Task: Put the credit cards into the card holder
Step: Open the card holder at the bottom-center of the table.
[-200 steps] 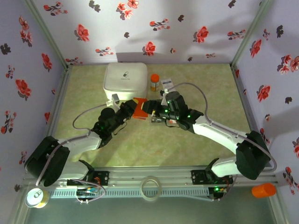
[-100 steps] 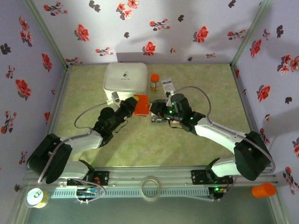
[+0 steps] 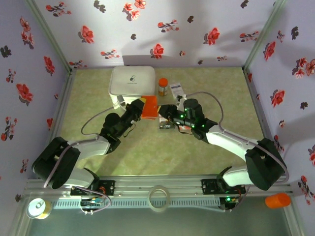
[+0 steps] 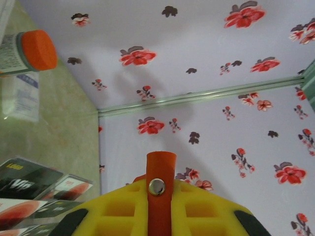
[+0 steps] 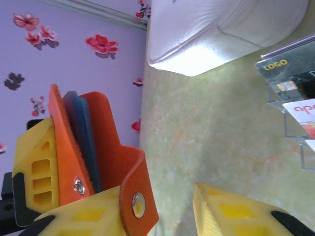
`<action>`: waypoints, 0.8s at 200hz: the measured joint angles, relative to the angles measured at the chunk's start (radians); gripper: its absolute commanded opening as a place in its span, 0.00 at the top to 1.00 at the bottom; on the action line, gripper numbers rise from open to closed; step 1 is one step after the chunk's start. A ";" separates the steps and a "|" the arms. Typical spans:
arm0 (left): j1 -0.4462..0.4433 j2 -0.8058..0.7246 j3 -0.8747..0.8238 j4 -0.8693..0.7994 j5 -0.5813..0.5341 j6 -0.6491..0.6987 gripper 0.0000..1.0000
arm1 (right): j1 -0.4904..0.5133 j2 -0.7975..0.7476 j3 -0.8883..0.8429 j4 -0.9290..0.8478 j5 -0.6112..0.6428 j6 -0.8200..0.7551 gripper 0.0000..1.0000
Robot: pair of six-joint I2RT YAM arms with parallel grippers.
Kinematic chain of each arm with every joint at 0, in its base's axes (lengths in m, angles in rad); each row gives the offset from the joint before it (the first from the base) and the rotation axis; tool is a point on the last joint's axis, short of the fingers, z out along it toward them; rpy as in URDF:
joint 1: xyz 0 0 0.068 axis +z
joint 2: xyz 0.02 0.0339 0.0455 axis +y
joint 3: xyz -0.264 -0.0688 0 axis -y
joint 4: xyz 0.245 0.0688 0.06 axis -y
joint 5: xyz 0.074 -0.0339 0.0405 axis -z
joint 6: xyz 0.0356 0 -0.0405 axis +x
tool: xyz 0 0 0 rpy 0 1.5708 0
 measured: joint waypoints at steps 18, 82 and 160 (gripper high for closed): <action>0.001 0.000 0.010 0.016 -0.005 -0.013 1.00 | -0.004 0.000 -0.003 0.042 -0.012 0.030 0.57; 0.008 0.000 0.020 0.057 -0.037 -0.036 1.00 | -0.014 0.027 -0.008 0.238 -0.081 0.153 0.57; -0.005 0.029 0.047 0.054 -0.023 -0.039 1.00 | -0.011 0.070 -0.008 0.361 -0.145 0.220 0.83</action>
